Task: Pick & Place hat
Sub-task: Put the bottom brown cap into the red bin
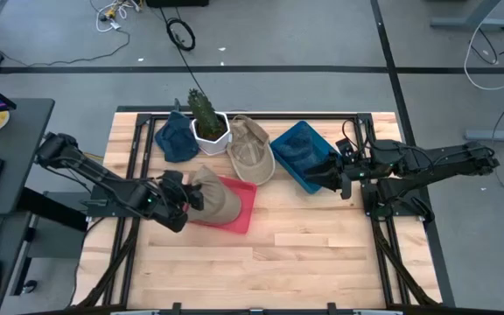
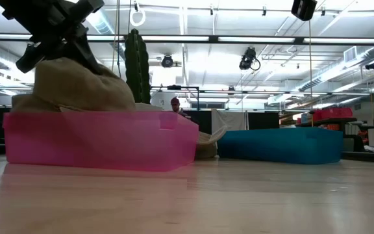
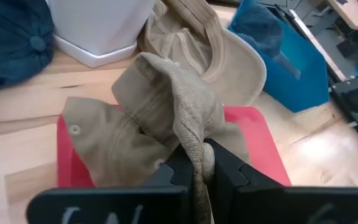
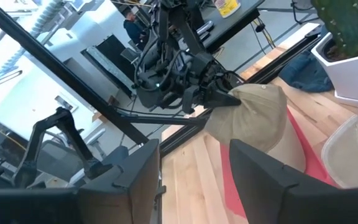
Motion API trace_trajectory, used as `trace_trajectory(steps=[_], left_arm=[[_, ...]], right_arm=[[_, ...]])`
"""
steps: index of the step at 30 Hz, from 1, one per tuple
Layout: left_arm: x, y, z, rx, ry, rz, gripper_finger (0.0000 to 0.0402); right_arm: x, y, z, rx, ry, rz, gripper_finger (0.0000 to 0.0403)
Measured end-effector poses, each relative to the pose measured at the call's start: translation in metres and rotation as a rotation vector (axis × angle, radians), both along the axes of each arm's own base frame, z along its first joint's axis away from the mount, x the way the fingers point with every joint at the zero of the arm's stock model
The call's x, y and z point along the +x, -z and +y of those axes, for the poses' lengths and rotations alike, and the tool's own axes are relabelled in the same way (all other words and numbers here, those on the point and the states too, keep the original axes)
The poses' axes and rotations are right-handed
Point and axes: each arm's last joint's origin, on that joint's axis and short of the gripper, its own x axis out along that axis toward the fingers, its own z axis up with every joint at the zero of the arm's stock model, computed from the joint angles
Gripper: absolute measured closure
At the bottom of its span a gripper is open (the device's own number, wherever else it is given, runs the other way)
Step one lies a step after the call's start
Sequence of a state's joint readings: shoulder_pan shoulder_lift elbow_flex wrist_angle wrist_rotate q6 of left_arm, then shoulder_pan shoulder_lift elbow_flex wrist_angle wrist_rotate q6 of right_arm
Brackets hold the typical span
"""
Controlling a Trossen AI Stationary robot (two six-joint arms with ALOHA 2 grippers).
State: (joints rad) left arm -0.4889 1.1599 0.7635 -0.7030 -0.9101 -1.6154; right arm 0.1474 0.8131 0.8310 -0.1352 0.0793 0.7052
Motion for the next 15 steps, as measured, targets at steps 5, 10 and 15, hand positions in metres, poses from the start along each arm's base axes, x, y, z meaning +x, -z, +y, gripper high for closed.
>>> trace_trajectory(steps=[5, 10, 15], left_arm=[[0.006, 0.003, -0.003, -0.028, -0.013, -0.038, 0.0372], [0.012, -0.001, -0.006, -0.029, -0.036, -0.128, 0.0373], [0.016, -0.006, -0.006, -0.007, -0.07, -0.213, 0.0379]], right_arm=[[0.0, 0.0, 0.0, -0.002, 0.003, 0.0, 0.0207], [0.0, 0.0, 0.0, -0.007, 0.014, 0.0, 0.0207], [0.0, 0.0, -0.001, -0.009, 0.019, 0.001, 0.0207]])
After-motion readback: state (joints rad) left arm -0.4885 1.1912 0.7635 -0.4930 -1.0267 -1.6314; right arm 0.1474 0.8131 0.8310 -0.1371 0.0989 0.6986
